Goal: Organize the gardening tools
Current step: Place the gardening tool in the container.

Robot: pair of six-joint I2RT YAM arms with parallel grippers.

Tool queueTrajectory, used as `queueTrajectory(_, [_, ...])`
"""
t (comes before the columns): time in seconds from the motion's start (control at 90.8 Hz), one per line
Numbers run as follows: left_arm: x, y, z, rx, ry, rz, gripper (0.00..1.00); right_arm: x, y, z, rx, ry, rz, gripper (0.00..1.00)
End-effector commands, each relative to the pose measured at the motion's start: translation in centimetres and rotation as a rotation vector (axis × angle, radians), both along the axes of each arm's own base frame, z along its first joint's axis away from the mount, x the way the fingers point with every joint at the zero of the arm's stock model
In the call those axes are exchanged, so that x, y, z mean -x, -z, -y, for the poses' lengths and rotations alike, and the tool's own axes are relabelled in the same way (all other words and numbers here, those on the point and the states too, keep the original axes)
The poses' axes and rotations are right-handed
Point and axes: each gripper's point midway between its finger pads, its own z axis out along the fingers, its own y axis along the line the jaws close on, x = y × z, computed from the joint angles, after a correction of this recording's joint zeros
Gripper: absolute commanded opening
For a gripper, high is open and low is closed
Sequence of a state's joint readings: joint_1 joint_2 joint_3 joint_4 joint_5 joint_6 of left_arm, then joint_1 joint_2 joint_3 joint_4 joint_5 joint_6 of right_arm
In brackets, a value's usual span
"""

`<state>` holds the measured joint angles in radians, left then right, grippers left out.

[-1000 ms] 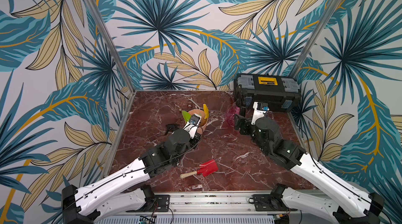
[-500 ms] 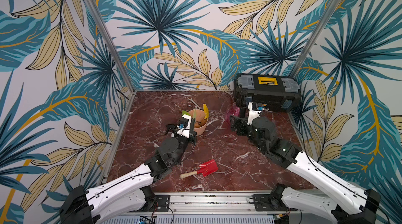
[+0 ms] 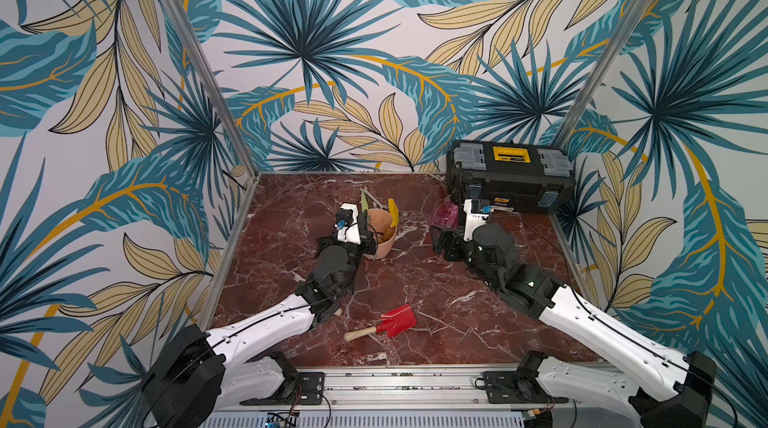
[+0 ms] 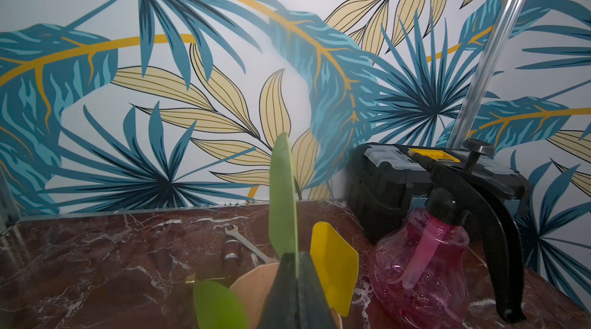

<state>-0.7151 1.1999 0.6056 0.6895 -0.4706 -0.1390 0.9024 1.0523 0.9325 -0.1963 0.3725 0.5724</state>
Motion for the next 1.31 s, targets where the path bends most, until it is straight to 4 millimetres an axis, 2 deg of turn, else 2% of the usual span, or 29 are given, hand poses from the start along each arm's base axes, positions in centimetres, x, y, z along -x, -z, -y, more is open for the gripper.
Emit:
queueTrajectory(0.0, [-1.5, 0.1, 0.9, 0.059, 0.043, -0.046, 0.05, 0.1, 0.7, -0.2, -0.022, -0.002, -0.011, 0.88])
queueTrajectory(0.187, [-4.0, 2.6, 1.8, 0.066, 0.054, -0.125, 0.05, 0.1, 1.0, -0.4, -0.031, -0.009, -0.017, 0.87])
queueTrajectory(0.573, [-6.1, 7.7, 2.8, 0.026, 0.030, -0.223, 0.05, 0.1, 1.6, -0.8, -0.040, -0.018, -0.031, 0.87])
queueTrajectory(0.76, [-6.7, 9.3, 3.0, 0.000, 0.020, -0.265, 0.11, 0.1, 1.7, -0.8, -0.042, -0.017, -0.034, 0.87])
queueTrajectory(0.914, [-6.6, 9.6, 2.9, -0.006, 0.017, -0.270, 0.23, 0.0, 1.7, -0.9, -0.041, -0.017, -0.034, 0.87])
queueTrajectory(1.101, [-6.5, 9.6, 2.9, -0.010, 0.019, -0.267, 0.30, 0.0, 1.6, -1.0, -0.038, -0.023, -0.030, 0.87])
queueTrajectory(1.299, [-5.6, 7.3, 3.3, 0.004, 0.077, -0.232, 0.39, 0.1, 2.1, -1.3, -0.010, -0.038, -0.049, 0.87])
